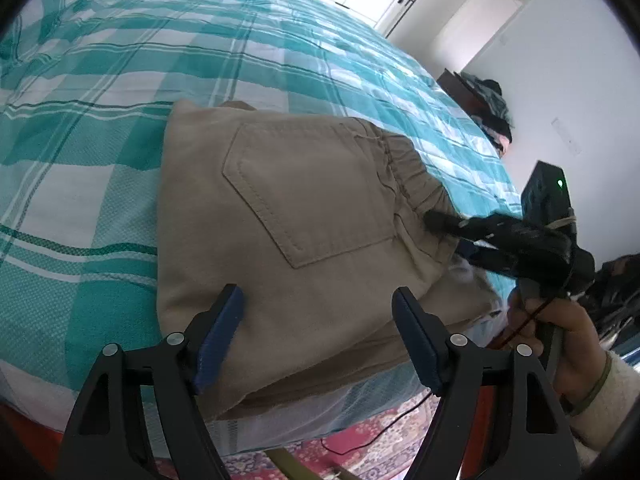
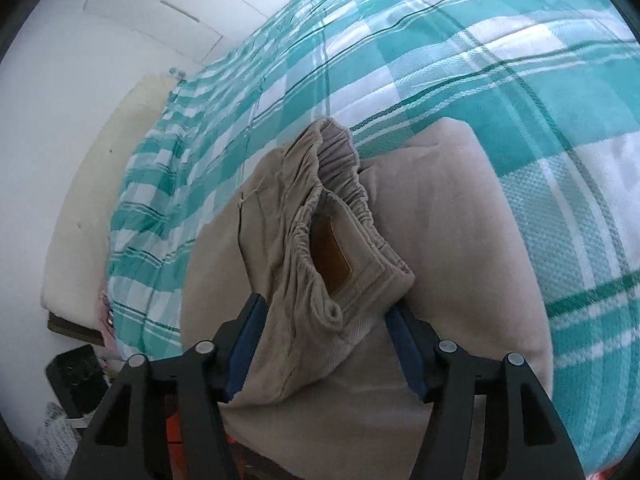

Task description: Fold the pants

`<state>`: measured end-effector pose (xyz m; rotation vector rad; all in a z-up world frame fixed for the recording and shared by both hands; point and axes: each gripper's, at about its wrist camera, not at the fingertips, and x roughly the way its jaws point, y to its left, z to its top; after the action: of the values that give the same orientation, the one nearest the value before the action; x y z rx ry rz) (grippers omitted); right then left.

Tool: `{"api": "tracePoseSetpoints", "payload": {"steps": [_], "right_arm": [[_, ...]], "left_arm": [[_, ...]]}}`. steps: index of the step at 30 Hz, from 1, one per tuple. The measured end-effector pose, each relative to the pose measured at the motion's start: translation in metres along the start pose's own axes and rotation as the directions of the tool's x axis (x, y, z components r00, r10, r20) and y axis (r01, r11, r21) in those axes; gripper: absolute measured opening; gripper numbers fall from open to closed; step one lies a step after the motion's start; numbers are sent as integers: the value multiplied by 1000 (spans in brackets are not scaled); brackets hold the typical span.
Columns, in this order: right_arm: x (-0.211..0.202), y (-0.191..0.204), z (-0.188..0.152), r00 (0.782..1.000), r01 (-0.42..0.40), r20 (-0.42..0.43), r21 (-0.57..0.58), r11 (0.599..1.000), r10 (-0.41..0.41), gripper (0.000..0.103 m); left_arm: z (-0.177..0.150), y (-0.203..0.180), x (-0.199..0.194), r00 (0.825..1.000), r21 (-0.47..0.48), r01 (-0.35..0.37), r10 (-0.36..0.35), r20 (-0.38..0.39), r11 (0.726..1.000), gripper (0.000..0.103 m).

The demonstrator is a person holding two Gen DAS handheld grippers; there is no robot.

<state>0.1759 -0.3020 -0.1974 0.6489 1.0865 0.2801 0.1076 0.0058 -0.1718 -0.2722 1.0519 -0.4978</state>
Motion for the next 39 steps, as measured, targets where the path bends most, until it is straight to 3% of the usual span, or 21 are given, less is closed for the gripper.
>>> {"api": "tracePoseSetpoints", "payload": {"steps": [2,5,9,13,17,21,24,26,30,33,34,37,39], "right_arm": [[5,7,2,998,63,-16,-55,997,-64,40],[-2,19,2,998,67,8,-97,993,-66,26],[-36,44,8,996,-41,72,-102,994,48,24],[-82,51,7,980,-142,127,-76,987,151,24],[-101,25,-11,984,-129,123,-5,992,129,23],[-81,-31,-34,998,-11,68,99,995,4,23],[-66,-62,-46,998,-39,54,194,980,29,23],[-69,-53,-41,999,-28,50,157,987,20,25],[-78,-35,-30,998,59,6,75,995,-59,42],[-102,-20,-24,976,208,63,-15,978,-207,44],[-115,-6,-20,958,268,126,-79,960,-257,44],[-131,31,-12,947,275,234,-242,931,-219,44],[-127,48,-10,958,230,240,-316,920,-157,44]], "left_arm": [[0,0,-1,1000,2,0,0,-5,1000,78],[6,3,-10,1000,-22,16,-16,-9,1000,77],[21,20,-50,993,-105,72,-62,97,992,77],[27,32,-73,989,-128,62,-44,143,990,78],[20,35,-66,992,-136,48,-32,118,990,77],[15,24,-47,998,-106,25,-19,54,994,77],[17,9,-37,999,-34,-41,41,22,999,77],[18,0,-22,995,19,-97,97,-29,995,77],[6,-6,12,972,103,-195,206,-111,975,77],[1,-5,18,970,91,-198,208,-125,976,77],[1,-6,18,969,99,-203,214,-123,974,77],[2,-9,18,964,114,-222,235,-124,968,78],[2,-11,17,960,121,-237,251,-122,964,78]]}}
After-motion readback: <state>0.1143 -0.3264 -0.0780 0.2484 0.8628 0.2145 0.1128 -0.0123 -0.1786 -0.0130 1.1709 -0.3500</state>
